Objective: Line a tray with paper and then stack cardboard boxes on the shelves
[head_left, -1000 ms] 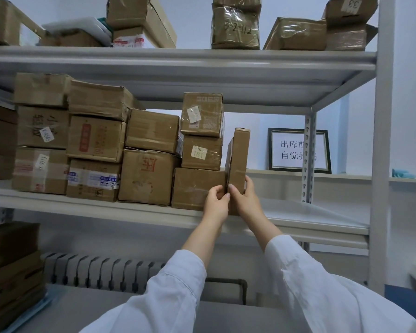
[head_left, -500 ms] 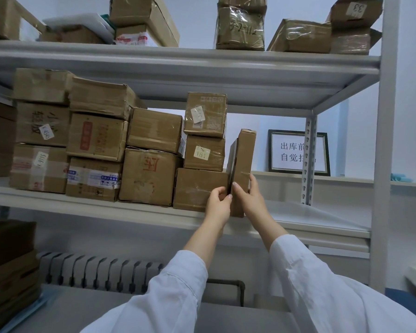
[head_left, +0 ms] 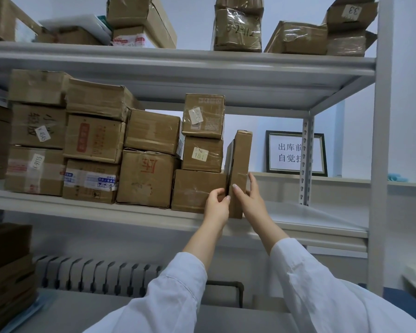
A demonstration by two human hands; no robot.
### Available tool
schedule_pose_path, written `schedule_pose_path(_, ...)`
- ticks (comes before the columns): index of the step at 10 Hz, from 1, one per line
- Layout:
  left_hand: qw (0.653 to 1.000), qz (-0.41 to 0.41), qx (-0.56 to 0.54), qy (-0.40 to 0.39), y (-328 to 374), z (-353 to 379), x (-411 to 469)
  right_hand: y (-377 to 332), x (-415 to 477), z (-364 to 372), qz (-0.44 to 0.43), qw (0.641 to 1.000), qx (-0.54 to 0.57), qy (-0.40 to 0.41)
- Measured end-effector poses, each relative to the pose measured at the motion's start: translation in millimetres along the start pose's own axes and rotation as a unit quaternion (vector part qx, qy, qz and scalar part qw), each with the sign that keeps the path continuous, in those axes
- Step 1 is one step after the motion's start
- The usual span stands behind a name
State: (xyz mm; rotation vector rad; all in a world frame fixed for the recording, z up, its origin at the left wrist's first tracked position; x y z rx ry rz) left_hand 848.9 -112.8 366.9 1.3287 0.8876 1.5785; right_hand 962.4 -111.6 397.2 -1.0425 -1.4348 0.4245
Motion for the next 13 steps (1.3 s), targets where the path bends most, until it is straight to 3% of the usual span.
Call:
schedule_pose_path(3, 1.000, 0.001, 0.009, 0.011, 2, -9, -7, -3, -10, -1, 0.002, 1.000, 0.003, 0.007)
schedule_pose_path(7, 0.993, 0.044, -0.019, 0.104, 28, -51, -22, -42, -29, 3, -0.039, 0.998, -0.011, 0.057)
schedule_pose_path(9, 0.981, 0.091, -0.052, 0.166, 49, -90, -33, -67, -42, 10, -0.078, 0.989, -0.023, 0.120)
schedule_pose_path(13, 0.951, 0.151, -0.087, 0.255, 95, -202, -68, -128, -79, 75, -0.117, 0.986, -0.010, 0.120)
Point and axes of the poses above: each hand's wrist, its own x-axis towards the middle knuckle, its own z-axis out of the palm, y = z × x, the point moved 9 cm from there along x, towards the middle knuckle, and after that the axes turned 3 degrees about -x, right-handed, at the moved point
